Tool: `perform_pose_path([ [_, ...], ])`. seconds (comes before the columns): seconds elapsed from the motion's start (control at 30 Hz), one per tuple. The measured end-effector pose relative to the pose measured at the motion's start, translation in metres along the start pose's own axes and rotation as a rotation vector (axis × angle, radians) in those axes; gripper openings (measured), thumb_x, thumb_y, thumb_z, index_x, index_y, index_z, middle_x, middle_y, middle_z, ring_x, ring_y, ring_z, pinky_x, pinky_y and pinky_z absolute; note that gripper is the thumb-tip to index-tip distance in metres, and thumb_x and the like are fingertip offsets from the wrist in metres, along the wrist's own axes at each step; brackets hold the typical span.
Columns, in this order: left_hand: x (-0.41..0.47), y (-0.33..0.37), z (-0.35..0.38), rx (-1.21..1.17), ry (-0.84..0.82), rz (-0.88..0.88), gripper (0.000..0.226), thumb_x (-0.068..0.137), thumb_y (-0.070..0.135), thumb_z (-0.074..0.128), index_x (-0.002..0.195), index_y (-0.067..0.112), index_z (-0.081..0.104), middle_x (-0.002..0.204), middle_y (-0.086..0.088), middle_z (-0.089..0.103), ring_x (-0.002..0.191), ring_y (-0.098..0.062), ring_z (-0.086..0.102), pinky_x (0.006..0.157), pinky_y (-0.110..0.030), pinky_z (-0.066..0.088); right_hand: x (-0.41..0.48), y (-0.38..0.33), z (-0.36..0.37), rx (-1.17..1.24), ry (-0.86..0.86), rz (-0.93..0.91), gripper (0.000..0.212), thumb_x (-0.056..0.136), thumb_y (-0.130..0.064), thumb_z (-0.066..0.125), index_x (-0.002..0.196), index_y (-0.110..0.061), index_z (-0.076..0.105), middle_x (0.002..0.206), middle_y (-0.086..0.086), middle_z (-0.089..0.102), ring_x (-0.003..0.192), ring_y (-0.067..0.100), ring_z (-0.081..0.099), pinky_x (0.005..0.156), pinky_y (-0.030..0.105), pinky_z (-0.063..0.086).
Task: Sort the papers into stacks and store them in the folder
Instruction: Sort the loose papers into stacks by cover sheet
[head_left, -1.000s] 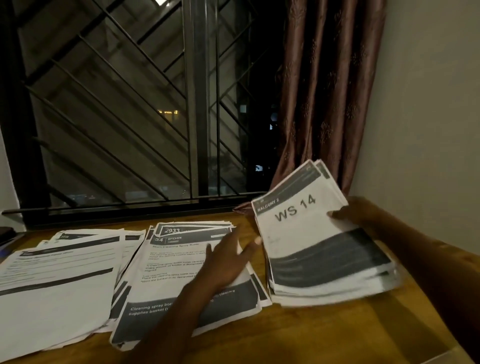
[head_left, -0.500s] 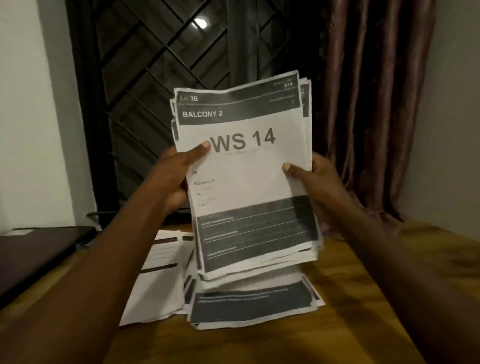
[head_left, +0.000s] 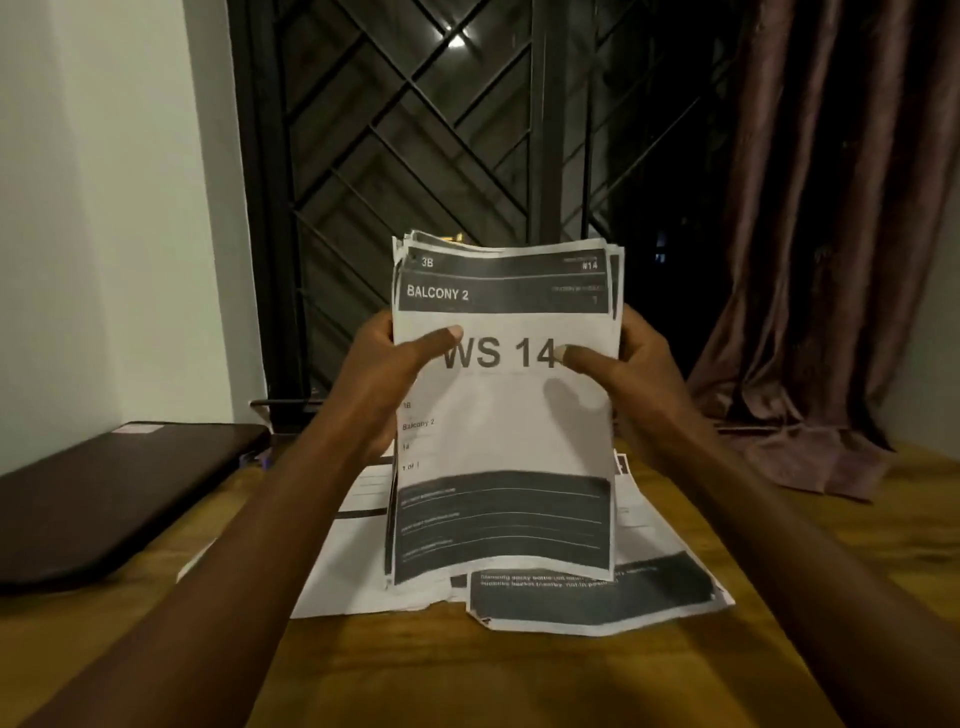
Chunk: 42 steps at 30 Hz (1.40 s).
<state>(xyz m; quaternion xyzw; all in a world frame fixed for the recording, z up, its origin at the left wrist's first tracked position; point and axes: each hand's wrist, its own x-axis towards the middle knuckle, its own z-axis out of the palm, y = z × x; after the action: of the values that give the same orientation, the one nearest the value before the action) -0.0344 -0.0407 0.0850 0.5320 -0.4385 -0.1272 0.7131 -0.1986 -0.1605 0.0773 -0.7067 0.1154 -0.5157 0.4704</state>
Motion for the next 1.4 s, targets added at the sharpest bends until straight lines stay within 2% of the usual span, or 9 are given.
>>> perform_pose_path([
  [0.23,0.008,0.021,0.005,-0.022,0.002,0.057,0.011,0.093,0.019,0.063,0.101,0.026,0.061,0.092,0.005,0.074,0.074,-0.01,0.074,0.059,-0.026,0.058,0.017,-0.025,0.006,0.008,0.068,-0.101,0.025,0.088,-0.011,0.065,0.102,-0.029,0.056,0.098,-0.008,0.068,0.087,0.008,0.068,0.073,0.027,0.058],
  [0.43,-0.008,-0.018,0.003,0.01,-0.028,-0.148,0.016,0.092,0.015,0.064,0.105,0.023,0.063,0.11,-0.004,0.072,0.096,-0.026,0.071,0.09,-0.05,0.055,0.007,0.013,0.012,-0.079,0.061,0.093,0.029,0.088,-0.018,0.065,0.114,-0.024,0.053,0.103,-0.005,0.062,0.084,0.008,0.061,0.067,0.024,0.051],
  [0.6,0.016,0.009,-0.012,-0.115,-0.097,-0.192,0.017,0.094,0.005,0.058,0.101,0.018,0.066,0.106,-0.008,0.074,0.094,-0.027,0.072,0.081,-0.047,0.058,0.031,-0.015,0.004,-0.093,0.031,0.02,0.024,0.09,-0.016,0.062,0.11,-0.027,0.052,0.091,-0.016,0.061,0.077,0.003,0.062,0.054,0.011,0.049],
  [0.77,0.012,-0.023,-0.03,-0.22,-0.285,-0.536,0.041,0.078,0.006,0.059,0.119,0.007,0.064,0.105,-0.015,0.074,0.087,-0.027,0.073,0.077,-0.046,0.057,0.044,0.006,-0.008,-0.088,-0.172,0.234,0.016,0.091,-0.004,0.058,0.103,-0.013,0.064,0.082,-0.005,0.073,0.074,0.01,0.07,0.062,0.023,0.052],
  [0.87,-0.008,-0.072,-0.036,-0.268,-0.301,-0.699,0.046,0.08,0.007,0.062,0.126,0.007,0.061,0.118,-0.02,0.068,0.102,-0.037,0.068,0.083,-0.055,0.054,0.022,0.059,-0.005,-0.059,-0.257,0.527,0.029,0.092,0.001,0.054,0.12,0.002,0.058,0.109,0.018,0.068,0.099,0.032,0.066,0.083,0.034,0.054],
  [0.97,-0.01,-0.107,-0.042,-0.289,-0.209,-0.707,0.041,0.084,0.004,0.063,0.124,0.01,0.06,0.117,-0.021,0.069,0.105,-0.041,0.067,0.089,-0.061,0.051,0.006,0.102,-0.001,0.023,-0.329,0.758,0.028,0.091,-0.001,0.058,0.117,-0.007,0.06,0.118,0.018,0.066,0.109,0.038,0.062,0.097,0.053,0.047],
  [1.1,-0.004,-0.132,-0.041,-0.256,-0.105,-0.63,0.034,0.092,0.002,0.059,0.125,0.01,0.06,0.117,-0.02,0.069,0.108,-0.042,0.065,0.099,-0.065,0.043,0.01,0.13,0.0,-0.002,-0.266,0.694,0.021,0.089,-0.012,0.064,0.11,-0.016,0.063,0.107,0.007,0.072,0.096,0.029,0.07,0.093,0.05,0.052],
  [1.3,-0.005,-0.136,-0.039,-0.283,-0.034,-0.535,0.021,0.092,0.008,0.058,0.113,0.011,0.061,0.106,-0.016,0.074,0.084,-0.032,0.074,0.061,-0.045,0.06,0.01,0.141,-0.011,-0.014,-0.2,0.644,0.022,0.089,-0.02,0.065,0.111,-0.018,0.062,0.107,0.003,0.072,0.096,0.026,0.069,0.089,0.044,0.054],
  [1.4,-0.007,-0.136,-0.042,-0.336,-0.009,-0.514,0.042,0.079,0.017,0.064,0.12,0.011,0.058,0.107,-0.015,0.073,0.086,-0.034,0.073,0.055,-0.04,0.058,0.007,0.138,-0.018,0.122,-0.323,0.792,0.026,0.091,-0.014,0.061,0.116,-0.017,0.061,0.113,0.008,0.07,0.102,0.032,0.068,0.094,0.05,0.051],
])
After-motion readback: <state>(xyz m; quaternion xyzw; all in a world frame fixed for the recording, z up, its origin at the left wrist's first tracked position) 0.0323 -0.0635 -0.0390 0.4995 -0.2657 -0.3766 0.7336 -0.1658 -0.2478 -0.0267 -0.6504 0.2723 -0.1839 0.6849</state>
